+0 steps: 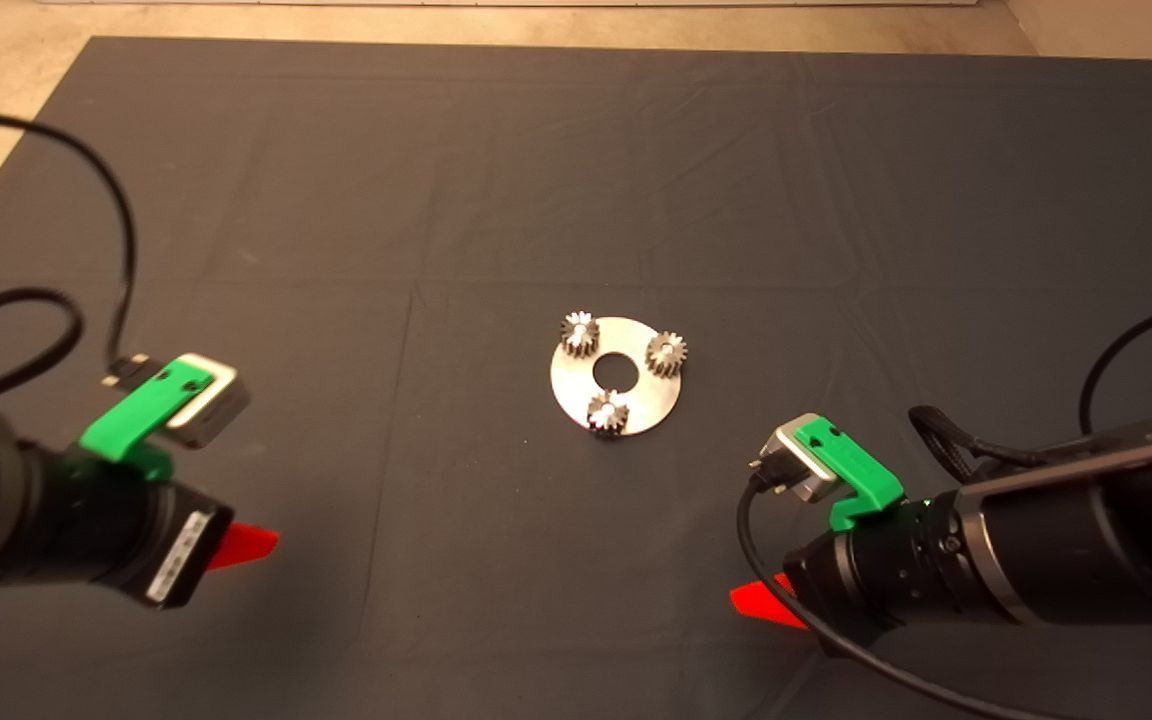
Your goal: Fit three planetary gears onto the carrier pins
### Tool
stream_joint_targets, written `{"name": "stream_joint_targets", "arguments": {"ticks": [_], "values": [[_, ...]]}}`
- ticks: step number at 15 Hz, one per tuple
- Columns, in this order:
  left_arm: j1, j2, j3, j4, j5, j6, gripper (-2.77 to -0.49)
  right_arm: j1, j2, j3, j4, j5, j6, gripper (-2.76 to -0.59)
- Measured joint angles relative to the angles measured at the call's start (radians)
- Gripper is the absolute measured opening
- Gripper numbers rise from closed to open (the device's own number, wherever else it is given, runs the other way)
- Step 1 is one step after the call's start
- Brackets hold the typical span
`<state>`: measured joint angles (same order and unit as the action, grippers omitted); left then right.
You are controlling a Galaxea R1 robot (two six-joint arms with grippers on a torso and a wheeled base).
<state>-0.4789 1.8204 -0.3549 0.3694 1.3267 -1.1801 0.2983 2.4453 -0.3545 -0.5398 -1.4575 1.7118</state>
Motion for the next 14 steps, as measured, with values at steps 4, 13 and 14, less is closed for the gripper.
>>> {"name": "stream_joint_targets", "arguments": {"ticks": [4, 13, 14], "values": [[0.085, 0.039, 0.021, -0.003, -0.137, -0.051, -1.93, -0.025, 0.113, 0.001, -0.002, -0.051, 0.068, -1.75], [0.09, 0.221, 0.022, -0.004, -0.166, -0.174, -1.93, -0.024, 0.189, 0.005, -0.007, -0.077, 0.223, -1.75], [0.093, 0.224, 0.022, -0.004, -0.166, -0.176, -1.93, -0.024, 0.218, 0.005, -0.005, -0.077, 0.251, -1.75]]}}
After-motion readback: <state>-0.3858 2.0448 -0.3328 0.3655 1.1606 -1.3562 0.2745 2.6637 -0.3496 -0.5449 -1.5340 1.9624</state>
